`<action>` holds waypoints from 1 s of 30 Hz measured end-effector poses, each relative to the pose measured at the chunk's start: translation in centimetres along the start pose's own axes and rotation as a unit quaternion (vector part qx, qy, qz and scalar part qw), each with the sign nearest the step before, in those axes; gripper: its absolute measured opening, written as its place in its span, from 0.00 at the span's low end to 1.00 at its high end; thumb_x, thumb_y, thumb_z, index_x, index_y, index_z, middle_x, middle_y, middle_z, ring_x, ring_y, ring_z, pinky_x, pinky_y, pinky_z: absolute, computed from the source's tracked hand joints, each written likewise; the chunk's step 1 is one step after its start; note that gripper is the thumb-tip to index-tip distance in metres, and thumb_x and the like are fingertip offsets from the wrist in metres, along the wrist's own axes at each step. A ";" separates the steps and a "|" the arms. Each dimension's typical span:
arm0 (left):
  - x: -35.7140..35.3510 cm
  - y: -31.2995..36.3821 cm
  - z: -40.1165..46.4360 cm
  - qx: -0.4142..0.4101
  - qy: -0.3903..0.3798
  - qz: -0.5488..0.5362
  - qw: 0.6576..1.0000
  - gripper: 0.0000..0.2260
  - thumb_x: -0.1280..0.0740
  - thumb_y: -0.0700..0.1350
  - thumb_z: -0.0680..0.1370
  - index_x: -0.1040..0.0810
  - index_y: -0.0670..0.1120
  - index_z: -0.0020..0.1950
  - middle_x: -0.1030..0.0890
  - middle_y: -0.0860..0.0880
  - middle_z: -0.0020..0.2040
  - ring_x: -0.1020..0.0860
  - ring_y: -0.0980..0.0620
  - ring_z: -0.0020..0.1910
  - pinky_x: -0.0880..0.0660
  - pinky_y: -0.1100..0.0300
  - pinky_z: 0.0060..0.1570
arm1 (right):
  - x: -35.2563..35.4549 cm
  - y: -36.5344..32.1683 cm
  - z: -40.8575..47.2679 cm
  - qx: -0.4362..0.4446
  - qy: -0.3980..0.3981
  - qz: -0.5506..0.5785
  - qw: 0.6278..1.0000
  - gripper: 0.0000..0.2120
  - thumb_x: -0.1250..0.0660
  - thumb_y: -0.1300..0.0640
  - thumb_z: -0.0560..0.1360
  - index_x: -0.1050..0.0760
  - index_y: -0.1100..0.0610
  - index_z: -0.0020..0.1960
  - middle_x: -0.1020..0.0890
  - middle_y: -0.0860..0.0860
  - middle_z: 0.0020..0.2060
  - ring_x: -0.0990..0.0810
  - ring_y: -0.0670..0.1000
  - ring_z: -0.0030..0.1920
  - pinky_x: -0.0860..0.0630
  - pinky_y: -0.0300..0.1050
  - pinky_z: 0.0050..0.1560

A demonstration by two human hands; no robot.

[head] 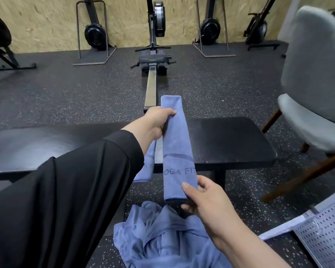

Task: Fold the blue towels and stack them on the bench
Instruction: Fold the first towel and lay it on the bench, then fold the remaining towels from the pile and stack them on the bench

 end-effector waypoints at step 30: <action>-7.3 -8.5 8.4 -0.264 -0.029 0.638 0.723 0.15 0.48 0.50 0.86 0.28 0.44 0.63 0.30 0.45 0.65 0.35 0.44 0.71 0.39 0.33 0.69 | 6.9 2.1 13.3 0.069 0.170 -0.238 0.954 0.12 0.29 0.43 0.77 0.22 0.51 0.50 0.17 0.48 0.38 0.20 0.49 0.37 0.23 0.47 0.43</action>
Point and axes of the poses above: each hand's wrist, its own z-axis towards the middle knuckle, its own x-axis out of the back of the hand, y = z × x, the point moved 10 cm from there along z, towards the middle knuckle
